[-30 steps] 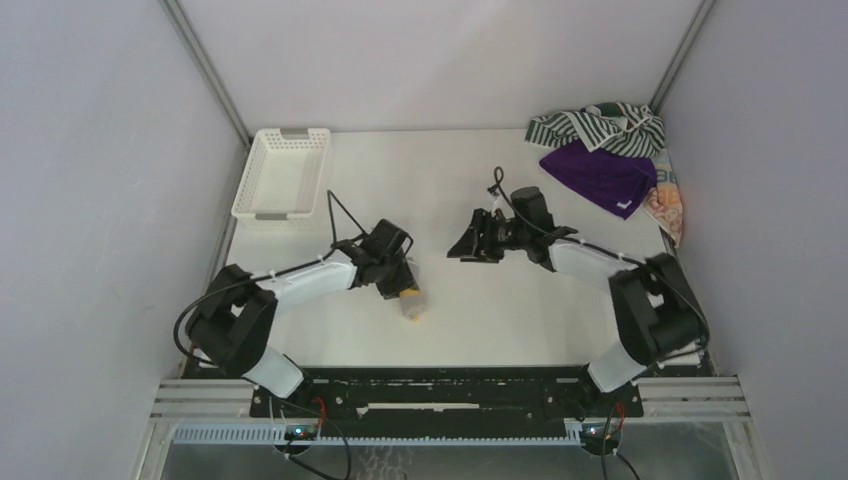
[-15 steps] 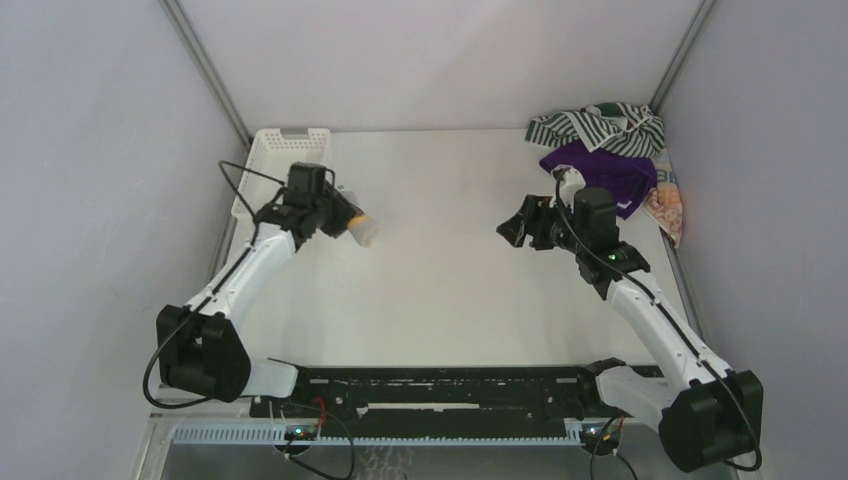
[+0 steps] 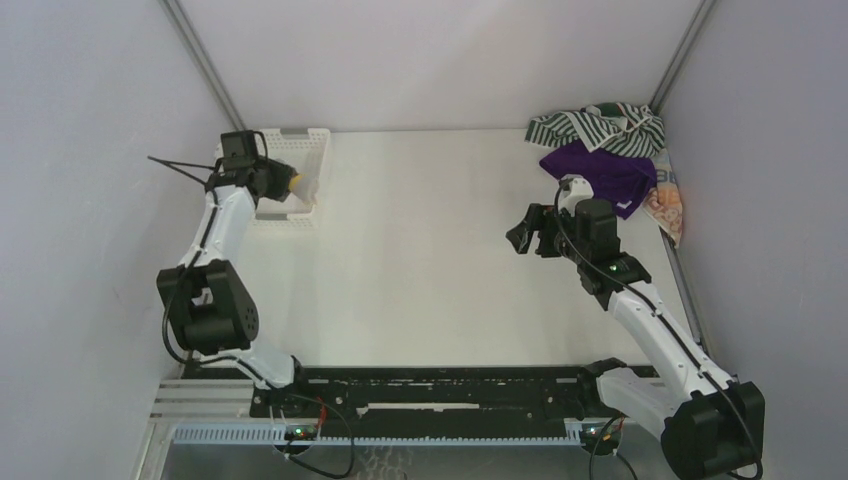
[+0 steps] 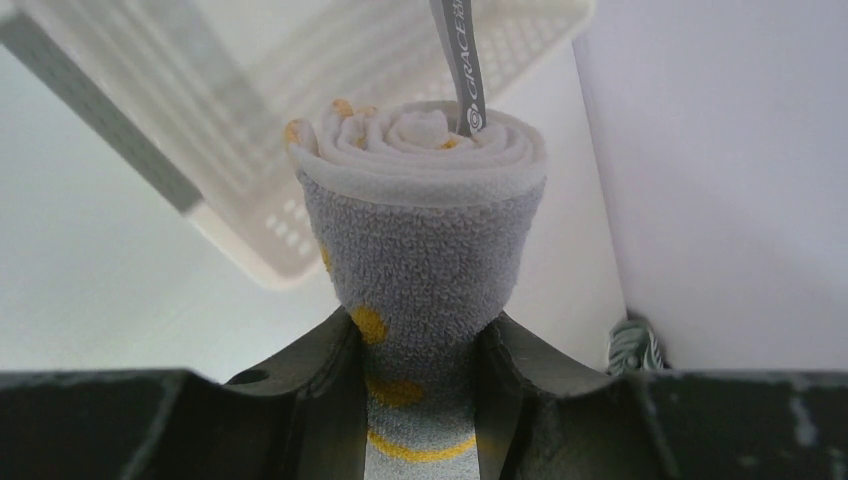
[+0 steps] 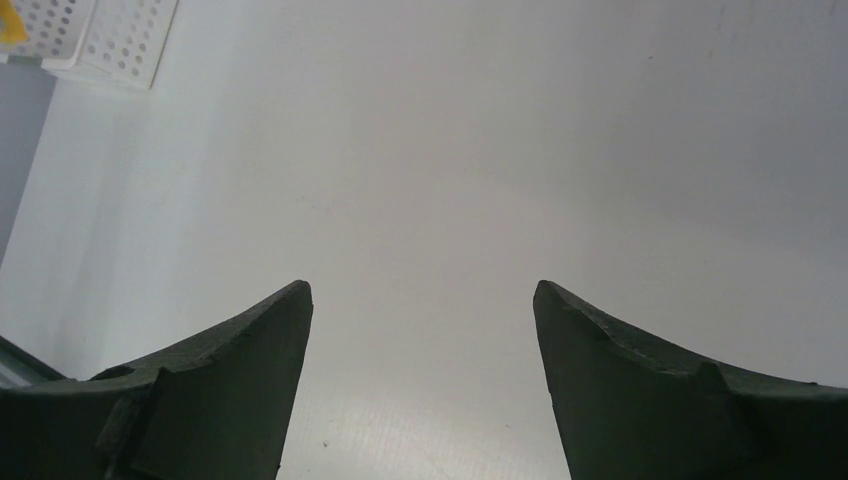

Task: Roll the towels
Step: Place the towel in the bin.

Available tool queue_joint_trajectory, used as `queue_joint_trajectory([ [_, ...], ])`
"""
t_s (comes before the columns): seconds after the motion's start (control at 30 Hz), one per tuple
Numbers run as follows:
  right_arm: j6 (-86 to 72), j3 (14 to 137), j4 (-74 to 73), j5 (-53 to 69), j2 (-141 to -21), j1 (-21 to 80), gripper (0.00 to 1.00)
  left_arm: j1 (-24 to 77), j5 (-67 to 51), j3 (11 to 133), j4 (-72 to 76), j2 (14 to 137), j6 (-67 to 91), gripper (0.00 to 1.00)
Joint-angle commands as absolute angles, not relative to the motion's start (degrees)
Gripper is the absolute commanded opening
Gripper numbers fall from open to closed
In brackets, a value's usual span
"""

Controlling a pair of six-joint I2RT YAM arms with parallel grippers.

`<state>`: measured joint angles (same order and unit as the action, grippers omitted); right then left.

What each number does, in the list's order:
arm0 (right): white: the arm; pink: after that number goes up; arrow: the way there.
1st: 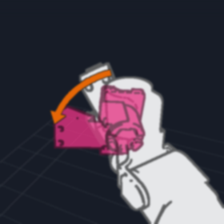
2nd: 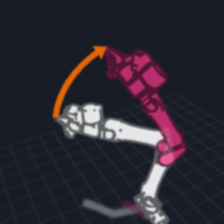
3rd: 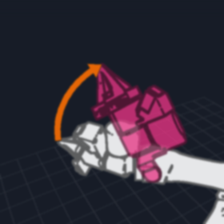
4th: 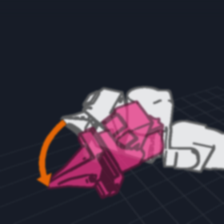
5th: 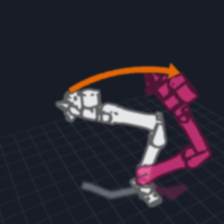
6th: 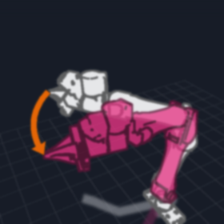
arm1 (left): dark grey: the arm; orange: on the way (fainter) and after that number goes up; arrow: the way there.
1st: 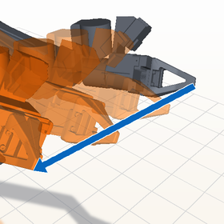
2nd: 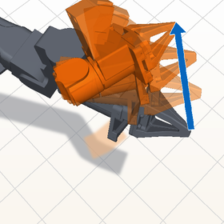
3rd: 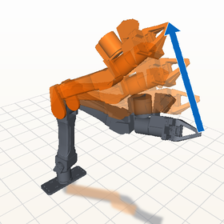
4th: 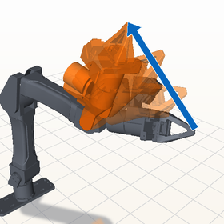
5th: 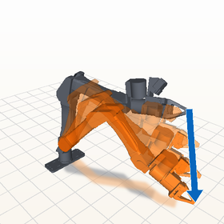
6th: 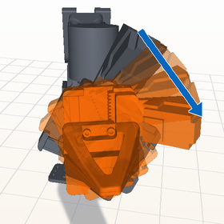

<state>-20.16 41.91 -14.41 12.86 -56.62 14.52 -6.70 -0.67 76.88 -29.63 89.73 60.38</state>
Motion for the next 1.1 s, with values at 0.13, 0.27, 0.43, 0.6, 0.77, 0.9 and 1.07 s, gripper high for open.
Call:
queue_joint_trajectory([
  [0.13,-18.21,42.12,-12.96,9.69,-55.81,13.54,0.81,-12.19,-0.73,89.52,-26.36,102.10,64.41,0.24],
  [0.27,-17.85,42.11,-12.64,9.63,-56.35,13.37,0.81,-13.32,-1.29,93.75,-26.54,108.51,66.26,0.24],
  [0.43,-17.60,42.12,-12.30,9.91,-56.73,13.36,0.80,-14.34,-0.16,95.35,-25.78,114.35,67.47,0.24],
  [0.6,-17.49,42.11,-12.06,10.09,-57.03,13.36,0.80,-15.00,0.98,95.62,-29.22,117.05,67.23,0.24],
  [0.77,-17.55,42.12,-11.85,10.12,-56.62,13.36,0.80,-15.46,3.32,95.48,-35.21,118.56,65.04,0.25],
  [0.9,-17.50,42.10,-11.95,10.07,-56.19,13.37,0.80,-15.69,3.41,93.44,-37.74,118.70,64.08,0.25],
  [1.07,-17.58,42.11,-11.86,9.94,-55.88,13.36,0.80,-16.67,4.84,90.21,-41.15,116.64,61.49,0.26],
])
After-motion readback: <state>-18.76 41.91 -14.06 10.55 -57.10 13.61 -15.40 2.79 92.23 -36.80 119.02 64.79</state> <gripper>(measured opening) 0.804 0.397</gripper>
